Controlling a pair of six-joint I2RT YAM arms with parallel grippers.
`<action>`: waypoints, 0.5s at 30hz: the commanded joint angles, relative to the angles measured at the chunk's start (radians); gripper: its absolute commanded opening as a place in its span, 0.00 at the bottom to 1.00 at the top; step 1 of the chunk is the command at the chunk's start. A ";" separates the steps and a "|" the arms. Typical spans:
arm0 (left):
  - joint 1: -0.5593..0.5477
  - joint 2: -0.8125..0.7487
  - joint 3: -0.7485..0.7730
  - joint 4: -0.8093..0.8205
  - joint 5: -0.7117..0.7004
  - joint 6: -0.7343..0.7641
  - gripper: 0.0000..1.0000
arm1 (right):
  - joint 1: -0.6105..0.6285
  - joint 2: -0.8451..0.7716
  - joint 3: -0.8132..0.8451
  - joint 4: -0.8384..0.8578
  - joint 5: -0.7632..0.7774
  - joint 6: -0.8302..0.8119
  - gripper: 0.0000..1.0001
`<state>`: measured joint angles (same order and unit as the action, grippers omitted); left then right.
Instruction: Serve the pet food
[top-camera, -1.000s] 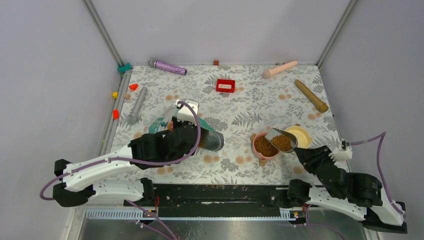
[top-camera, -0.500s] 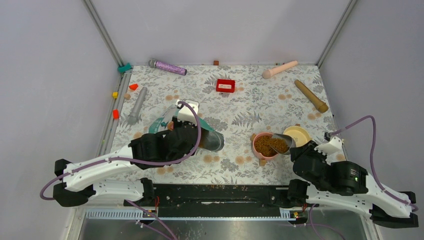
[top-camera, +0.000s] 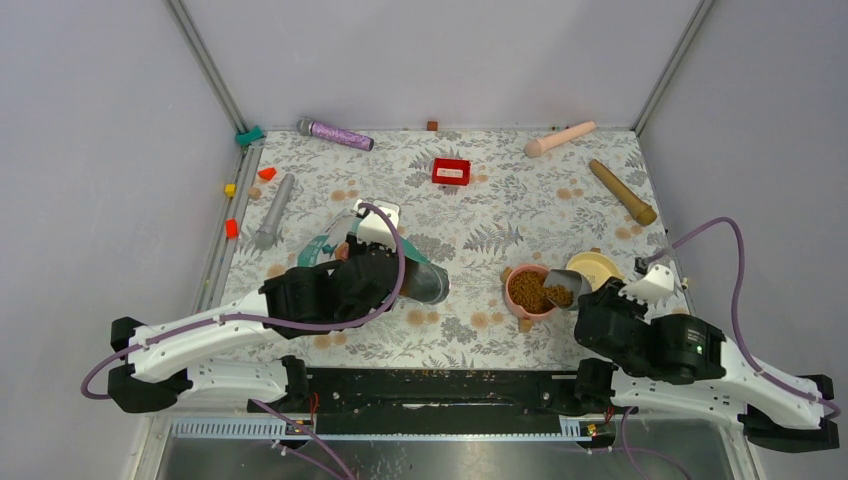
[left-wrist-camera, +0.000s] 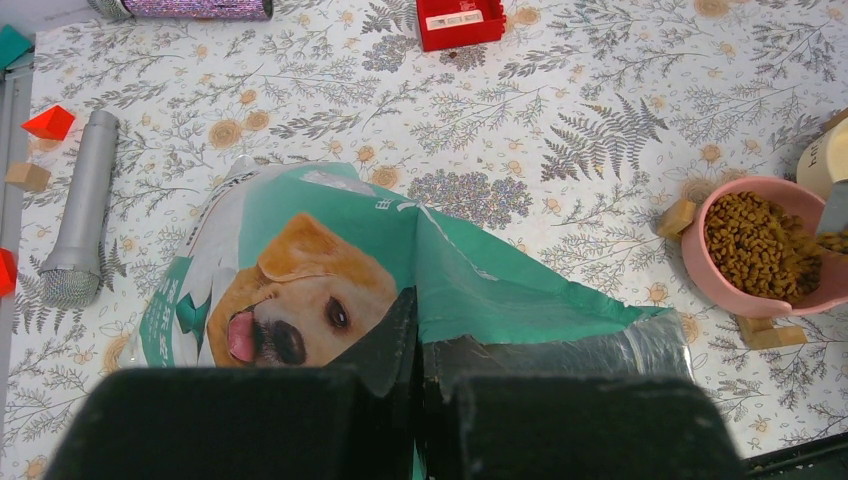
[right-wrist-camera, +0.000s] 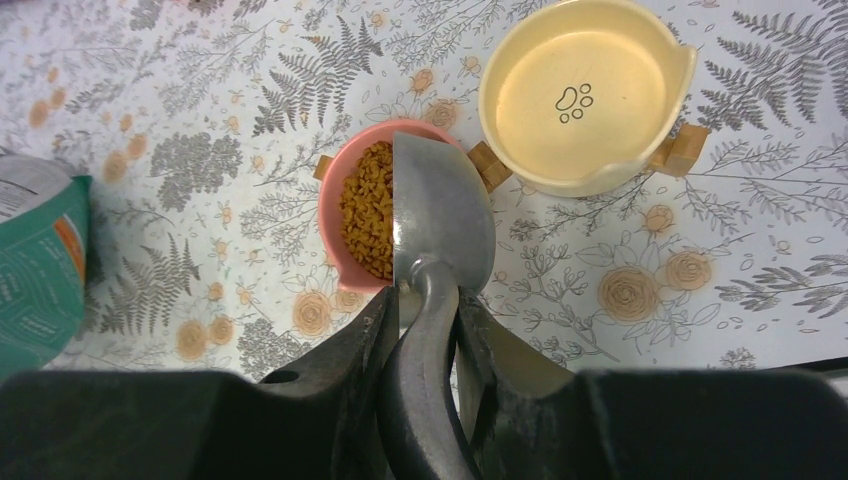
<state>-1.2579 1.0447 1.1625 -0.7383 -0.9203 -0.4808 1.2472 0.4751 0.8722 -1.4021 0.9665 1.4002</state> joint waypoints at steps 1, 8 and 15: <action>0.000 -0.007 0.027 0.071 -0.037 -0.008 0.00 | -0.004 0.068 0.059 -0.019 0.043 -0.032 0.00; 0.000 0.010 0.050 0.038 -0.015 -0.015 0.00 | -0.005 0.139 0.099 -0.028 0.044 -0.103 0.00; -0.001 0.019 0.072 0.003 0.009 -0.045 0.00 | -0.005 0.221 0.174 -0.088 0.039 -0.214 0.00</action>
<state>-1.2598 1.0698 1.1706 -0.7547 -0.8963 -0.4992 1.2472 0.6559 0.9779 -1.4441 0.9600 1.2644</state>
